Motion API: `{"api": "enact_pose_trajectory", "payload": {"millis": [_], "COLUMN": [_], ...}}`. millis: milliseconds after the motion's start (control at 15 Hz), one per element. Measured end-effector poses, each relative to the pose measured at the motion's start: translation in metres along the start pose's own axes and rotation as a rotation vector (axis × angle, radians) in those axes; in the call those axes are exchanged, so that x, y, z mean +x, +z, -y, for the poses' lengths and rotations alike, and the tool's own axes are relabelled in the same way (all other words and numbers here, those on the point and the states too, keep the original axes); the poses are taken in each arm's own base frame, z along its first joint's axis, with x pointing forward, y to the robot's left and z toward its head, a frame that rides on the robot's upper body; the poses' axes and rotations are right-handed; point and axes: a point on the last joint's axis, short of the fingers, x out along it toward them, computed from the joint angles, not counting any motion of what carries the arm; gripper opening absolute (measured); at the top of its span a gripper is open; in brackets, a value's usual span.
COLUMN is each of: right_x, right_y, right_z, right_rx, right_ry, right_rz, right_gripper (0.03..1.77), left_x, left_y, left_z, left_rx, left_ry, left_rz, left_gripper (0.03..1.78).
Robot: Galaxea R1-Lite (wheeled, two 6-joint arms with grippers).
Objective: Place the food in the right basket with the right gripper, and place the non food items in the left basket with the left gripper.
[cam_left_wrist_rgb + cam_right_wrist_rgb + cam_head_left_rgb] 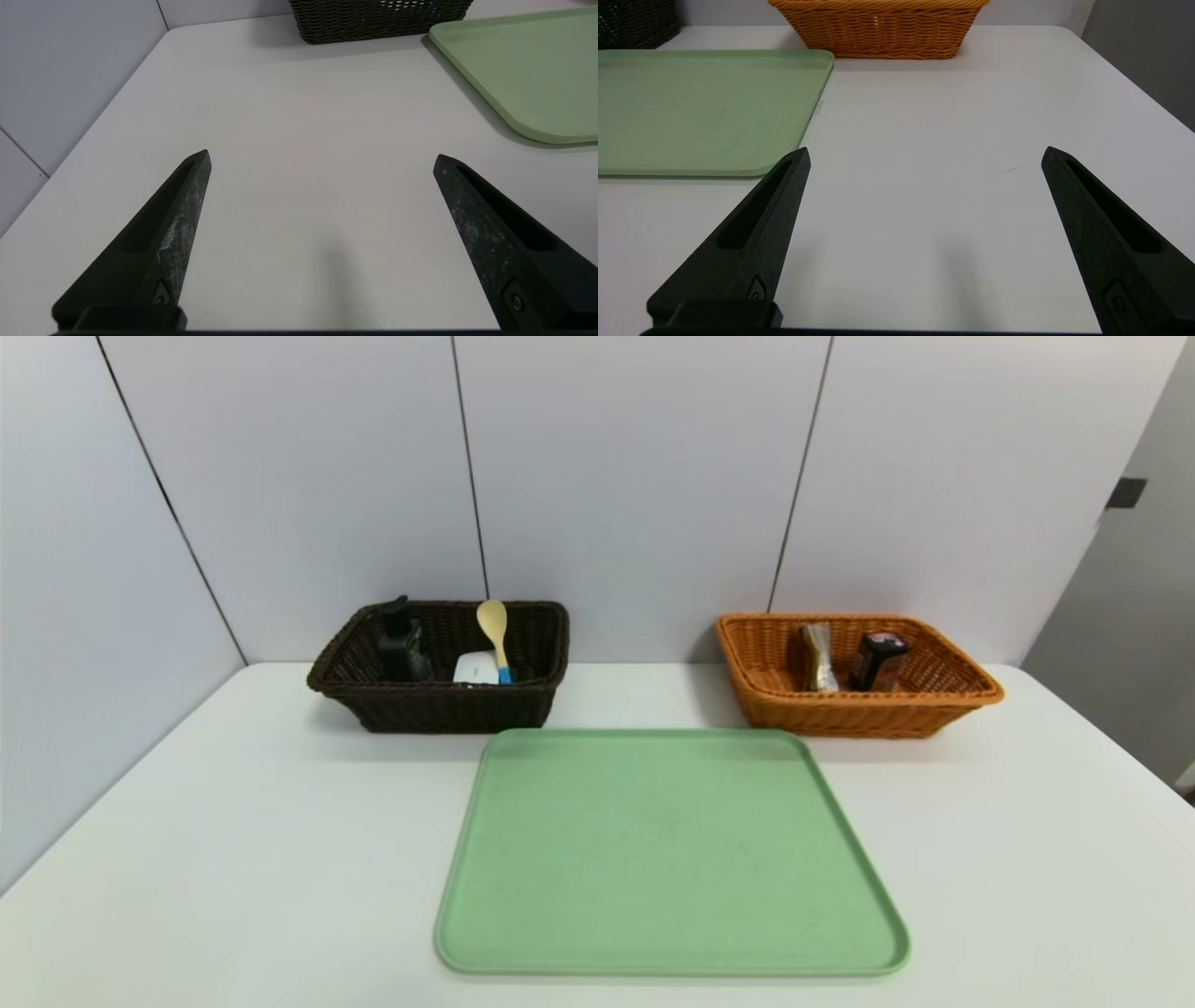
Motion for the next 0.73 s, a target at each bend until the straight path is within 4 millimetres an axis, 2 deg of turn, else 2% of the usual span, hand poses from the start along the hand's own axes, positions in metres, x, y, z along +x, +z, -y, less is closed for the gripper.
{"api": "enact_pose_trajectory", "payload": {"millis": [733], "right_x": [0.0], "right_y": [-0.0001], "right_z": [0.0], "right_rx": [-0.003], "right_ry": [0.0], "right_rz": [-0.001], "right_gripper": [1.71], "left_x": [0.0], "left_y": [-0.0001], "left_z": [0.0], "left_rx": [0.0], "left_ry": [0.0], "left_rz": [0.0], "left_gripper": [1.69]}}
